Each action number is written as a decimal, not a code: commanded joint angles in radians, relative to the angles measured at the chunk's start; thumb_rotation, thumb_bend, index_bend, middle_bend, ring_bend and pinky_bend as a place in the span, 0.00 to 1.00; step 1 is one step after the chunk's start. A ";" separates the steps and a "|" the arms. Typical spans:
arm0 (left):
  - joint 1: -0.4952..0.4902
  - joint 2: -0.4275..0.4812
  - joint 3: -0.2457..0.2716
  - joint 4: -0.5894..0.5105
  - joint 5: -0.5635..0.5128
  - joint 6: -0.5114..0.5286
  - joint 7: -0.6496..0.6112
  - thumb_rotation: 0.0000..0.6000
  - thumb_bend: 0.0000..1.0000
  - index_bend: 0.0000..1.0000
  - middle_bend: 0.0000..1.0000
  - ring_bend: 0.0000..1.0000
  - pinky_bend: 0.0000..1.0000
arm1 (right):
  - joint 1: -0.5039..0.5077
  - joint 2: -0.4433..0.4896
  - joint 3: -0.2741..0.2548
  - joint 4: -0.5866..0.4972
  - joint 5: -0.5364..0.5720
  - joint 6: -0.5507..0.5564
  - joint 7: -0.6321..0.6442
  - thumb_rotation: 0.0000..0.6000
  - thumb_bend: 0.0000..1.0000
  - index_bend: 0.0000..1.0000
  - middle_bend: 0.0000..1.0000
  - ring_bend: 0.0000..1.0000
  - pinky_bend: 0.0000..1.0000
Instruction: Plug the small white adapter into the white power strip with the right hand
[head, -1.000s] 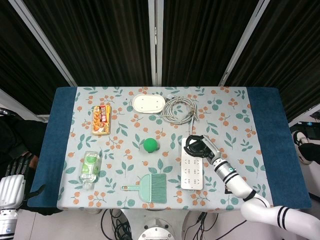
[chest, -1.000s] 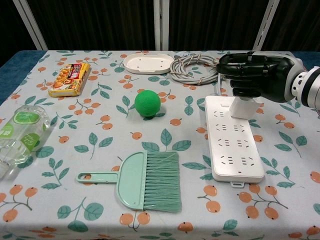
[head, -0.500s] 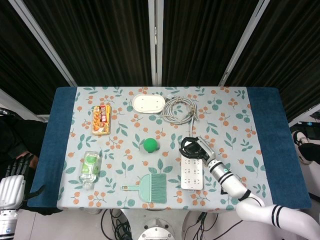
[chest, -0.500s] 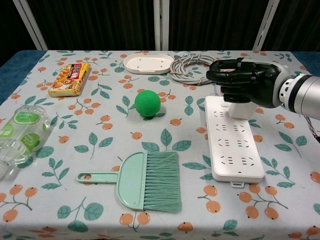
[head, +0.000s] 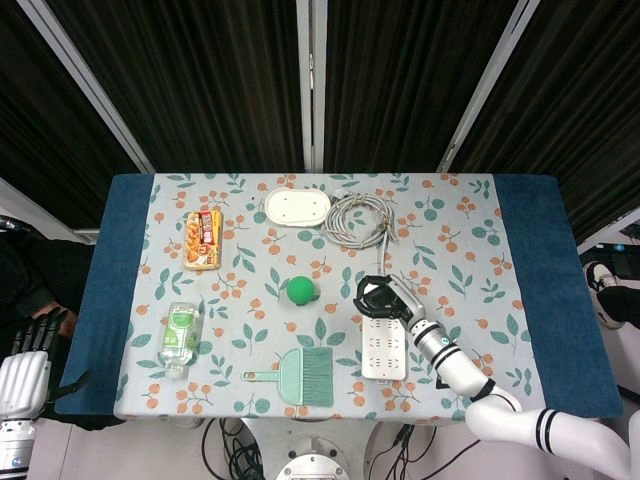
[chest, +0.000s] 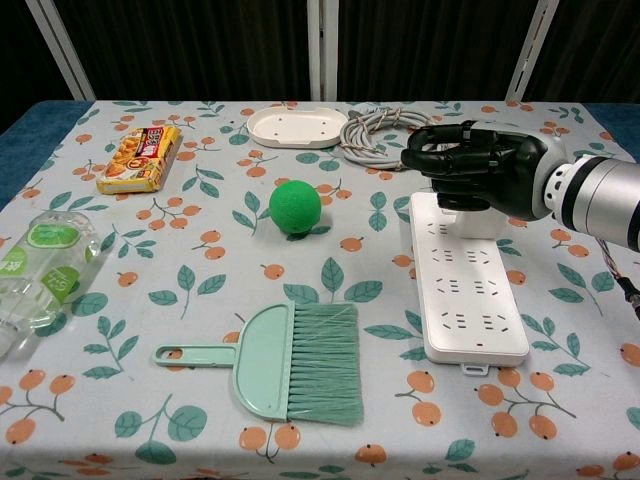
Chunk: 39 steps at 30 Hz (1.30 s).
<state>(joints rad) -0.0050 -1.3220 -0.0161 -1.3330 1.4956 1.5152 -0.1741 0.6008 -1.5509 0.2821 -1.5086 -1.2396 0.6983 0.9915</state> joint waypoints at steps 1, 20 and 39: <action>-0.001 -0.001 0.000 0.002 0.000 -0.001 -0.002 1.00 0.14 0.04 0.00 0.00 0.00 | -0.001 -0.003 -0.001 0.003 0.005 0.000 -0.004 1.00 0.82 1.00 0.94 1.00 1.00; -0.003 0.006 -0.005 -0.003 0.008 0.010 0.000 1.00 0.14 0.03 0.00 0.00 0.00 | -0.092 0.147 0.014 -0.139 -0.117 0.218 -0.077 1.00 0.78 0.92 0.90 0.92 0.95; -0.030 0.008 -0.037 -0.075 0.014 0.032 0.131 1.00 0.14 0.04 0.00 0.00 0.00 | -0.421 0.411 -0.212 -0.184 -0.209 0.678 -1.100 1.00 0.22 0.00 0.00 0.00 0.00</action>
<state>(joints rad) -0.0324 -1.3132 -0.0513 -1.4039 1.5092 1.5471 -0.0479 0.2555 -1.1926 0.1289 -1.6601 -1.4430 1.2966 -0.0663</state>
